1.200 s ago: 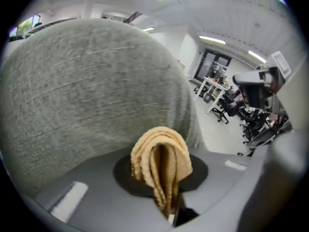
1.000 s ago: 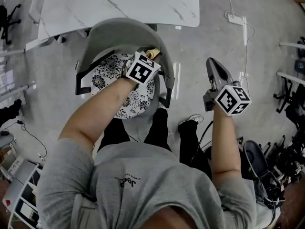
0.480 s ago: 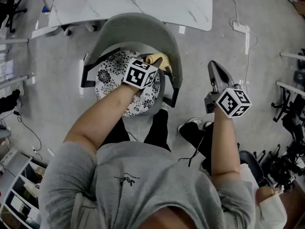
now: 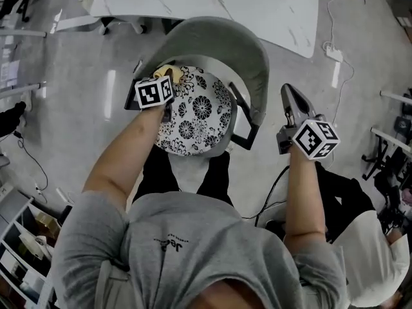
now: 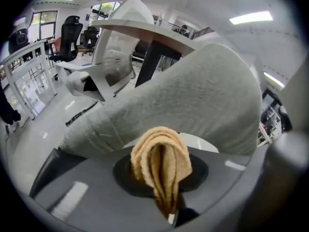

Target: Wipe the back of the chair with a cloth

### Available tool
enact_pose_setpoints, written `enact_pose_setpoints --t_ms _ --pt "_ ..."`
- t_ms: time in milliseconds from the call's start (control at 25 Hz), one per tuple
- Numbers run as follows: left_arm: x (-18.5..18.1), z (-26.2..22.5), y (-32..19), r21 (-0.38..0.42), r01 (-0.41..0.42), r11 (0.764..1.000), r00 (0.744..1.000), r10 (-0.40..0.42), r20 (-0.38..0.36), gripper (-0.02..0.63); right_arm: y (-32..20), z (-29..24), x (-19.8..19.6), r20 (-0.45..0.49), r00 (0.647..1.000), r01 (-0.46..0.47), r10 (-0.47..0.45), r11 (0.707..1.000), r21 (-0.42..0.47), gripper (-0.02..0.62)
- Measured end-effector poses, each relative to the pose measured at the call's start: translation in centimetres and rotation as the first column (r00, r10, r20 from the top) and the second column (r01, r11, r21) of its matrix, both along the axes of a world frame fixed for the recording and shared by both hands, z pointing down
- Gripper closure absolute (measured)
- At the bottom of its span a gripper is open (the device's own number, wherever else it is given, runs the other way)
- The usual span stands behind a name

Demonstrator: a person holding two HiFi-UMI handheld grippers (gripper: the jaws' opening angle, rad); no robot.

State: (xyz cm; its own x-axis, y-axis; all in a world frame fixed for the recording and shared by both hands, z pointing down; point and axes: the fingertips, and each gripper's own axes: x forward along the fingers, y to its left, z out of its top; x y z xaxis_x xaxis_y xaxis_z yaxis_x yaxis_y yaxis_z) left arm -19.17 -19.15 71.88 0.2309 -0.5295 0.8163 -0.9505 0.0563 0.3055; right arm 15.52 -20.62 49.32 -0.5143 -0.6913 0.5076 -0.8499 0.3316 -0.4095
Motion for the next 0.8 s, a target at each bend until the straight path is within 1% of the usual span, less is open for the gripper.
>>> enact_pose_setpoints --t_ms 80,200,400,480,560,640,800 --pt "-1.1 0.8 -0.4 -0.015 0.031 0.999 0.999 -0.031 0.019 0.498 -0.4 0.2 -0.8 -0.003 1.000 0.007 -0.007 1.000 -0.002 0.592" --pt "-1.7 1.3 -1.5 -0.011 0.045 0.999 0.998 -0.045 0.037 0.499 -1.1 0.3 -1.0 -0.006 1.000 0.000 0.000 1.000 0.000 0.592" --pt "-1.4 1.6 -3.5 0.003 0.013 1.000 0.998 -0.013 0.059 0.499 -2.5 0.4 0.1 -0.013 1.000 -0.027 0.027 0.999 0.023 0.592" --pt "-0.7 1.7 -4.3 0.013 -0.024 1.000 0.997 0.023 0.072 0.499 -2.8 0.5 0.8 -0.014 0.999 -0.035 0.035 0.999 0.025 0.592" --pt "0.3 1.6 -5.1 0.028 -0.087 0.996 0.993 0.084 0.087 0.499 -2.8 0.6 1.5 -0.017 0.999 -0.040 0.040 0.999 0.025 0.592" --pt "1.7 1.6 -6.0 0.035 -0.153 0.988 0.983 0.149 0.103 0.499 -2.8 0.6 2.6 -0.022 0.999 -0.047 0.048 0.999 0.027 0.592" --pt "4.7 1.7 -7.5 0.033 -0.246 0.969 0.964 0.241 0.116 0.499 -2.9 0.8 5.0 -0.020 0.997 -0.079 0.080 0.997 0.027 0.592"
